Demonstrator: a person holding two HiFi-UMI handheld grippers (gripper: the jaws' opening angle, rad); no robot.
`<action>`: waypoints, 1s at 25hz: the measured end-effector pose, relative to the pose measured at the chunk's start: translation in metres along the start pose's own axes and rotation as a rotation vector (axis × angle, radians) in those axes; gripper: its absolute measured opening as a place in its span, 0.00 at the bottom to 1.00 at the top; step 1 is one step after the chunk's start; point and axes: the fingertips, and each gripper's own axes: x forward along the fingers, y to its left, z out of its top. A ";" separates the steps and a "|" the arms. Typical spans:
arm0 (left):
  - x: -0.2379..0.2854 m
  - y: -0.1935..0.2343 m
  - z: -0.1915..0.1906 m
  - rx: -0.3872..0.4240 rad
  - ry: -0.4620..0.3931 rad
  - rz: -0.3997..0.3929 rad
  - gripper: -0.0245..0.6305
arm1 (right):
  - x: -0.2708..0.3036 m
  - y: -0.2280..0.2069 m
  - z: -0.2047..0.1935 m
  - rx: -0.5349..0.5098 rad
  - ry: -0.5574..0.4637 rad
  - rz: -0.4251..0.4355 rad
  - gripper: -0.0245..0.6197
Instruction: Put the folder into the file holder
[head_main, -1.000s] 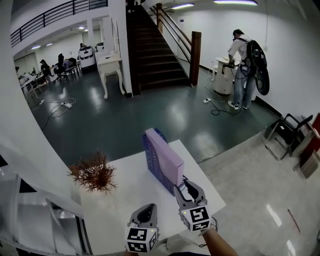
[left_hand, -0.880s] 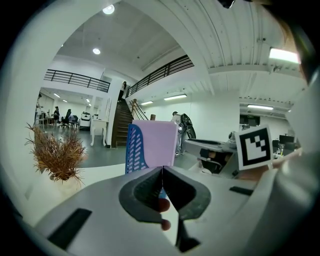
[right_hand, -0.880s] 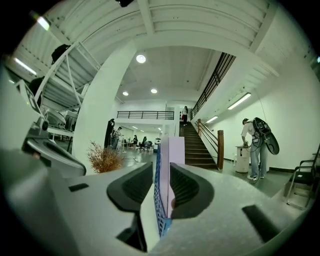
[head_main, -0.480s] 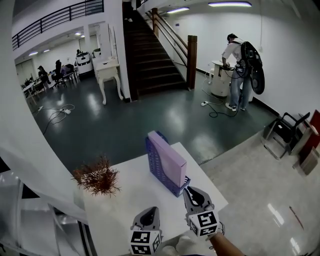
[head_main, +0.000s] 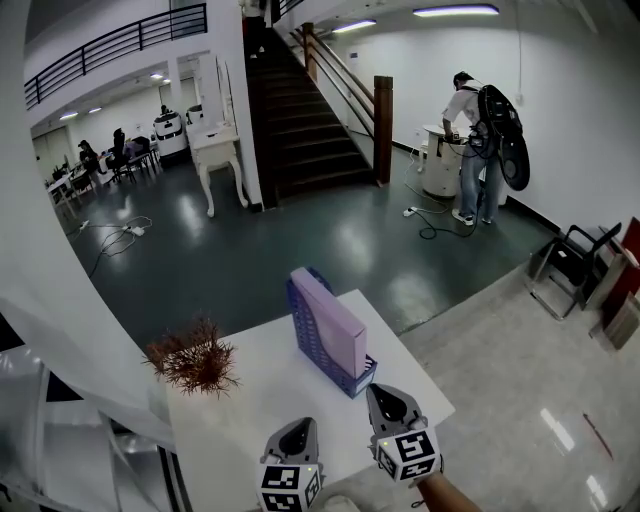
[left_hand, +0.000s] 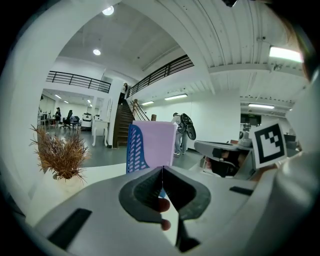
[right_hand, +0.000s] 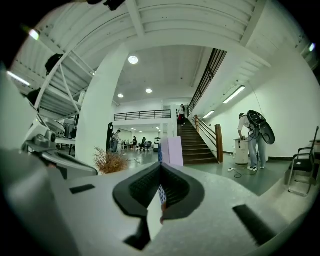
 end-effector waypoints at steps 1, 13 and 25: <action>0.000 -0.001 0.001 0.002 -0.004 0.008 0.05 | -0.002 -0.001 0.001 -0.008 -0.002 0.007 0.04; 0.011 -0.036 0.001 0.030 -0.026 0.033 0.05 | -0.028 -0.026 0.016 0.010 -0.041 0.041 0.04; -0.013 -0.082 0.005 0.060 -0.066 0.066 0.05 | -0.078 -0.045 0.016 0.029 -0.065 0.053 0.04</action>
